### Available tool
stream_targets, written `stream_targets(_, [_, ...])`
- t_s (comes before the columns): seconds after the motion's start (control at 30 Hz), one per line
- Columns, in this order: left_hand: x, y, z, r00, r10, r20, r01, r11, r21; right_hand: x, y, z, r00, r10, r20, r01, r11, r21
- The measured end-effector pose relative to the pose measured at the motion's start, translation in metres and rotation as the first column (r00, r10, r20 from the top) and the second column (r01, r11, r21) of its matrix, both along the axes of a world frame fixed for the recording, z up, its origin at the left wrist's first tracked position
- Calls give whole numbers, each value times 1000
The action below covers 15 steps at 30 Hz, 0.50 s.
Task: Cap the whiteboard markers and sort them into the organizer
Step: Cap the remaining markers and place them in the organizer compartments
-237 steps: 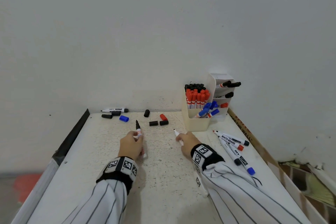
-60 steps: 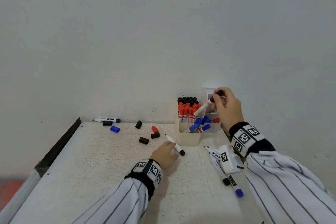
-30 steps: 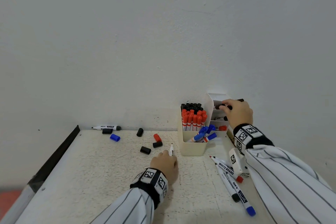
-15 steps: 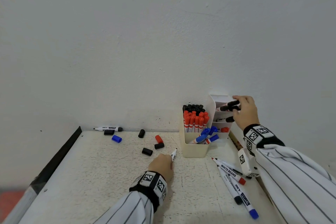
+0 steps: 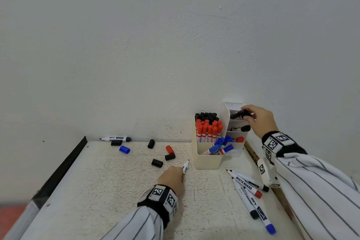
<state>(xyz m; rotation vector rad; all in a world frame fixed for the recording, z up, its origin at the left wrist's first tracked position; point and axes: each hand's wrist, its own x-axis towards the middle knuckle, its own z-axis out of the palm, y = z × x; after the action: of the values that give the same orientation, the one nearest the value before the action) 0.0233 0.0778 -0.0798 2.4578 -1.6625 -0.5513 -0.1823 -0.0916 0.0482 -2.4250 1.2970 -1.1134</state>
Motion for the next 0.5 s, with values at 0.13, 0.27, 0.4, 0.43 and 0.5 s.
stream_targets(0.13, [0, 1, -1, 1000, 2, 4, -2, 1000, -5, 0, 1, 0, 998, -3, -62, 0, 999, -52])
stream_targets(0.27, [-1, 1, 0, 1000, 8, 5, -8, 1000, -6, 3, 4, 5, 960, -213, -180, 194, 974, -119])
stream_targets(0.4, [0, 1, 1, 1000, 1, -6, -1, 1000, -2, 3, 6, 13, 982, -163, 100, 174, 979, -110])
stream_targets(0.43, [0, 2, 2, 1000, 1, -5, -1, 1000, 1, 2, 6, 15, 975, -124, 185, 147, 983, -113])
stream_targets(0.5, [0, 2, 2, 1000, 0, -1, 0, 1000, 6, -1, 9, 18, 953, -55, 298, 98, 986, -131])
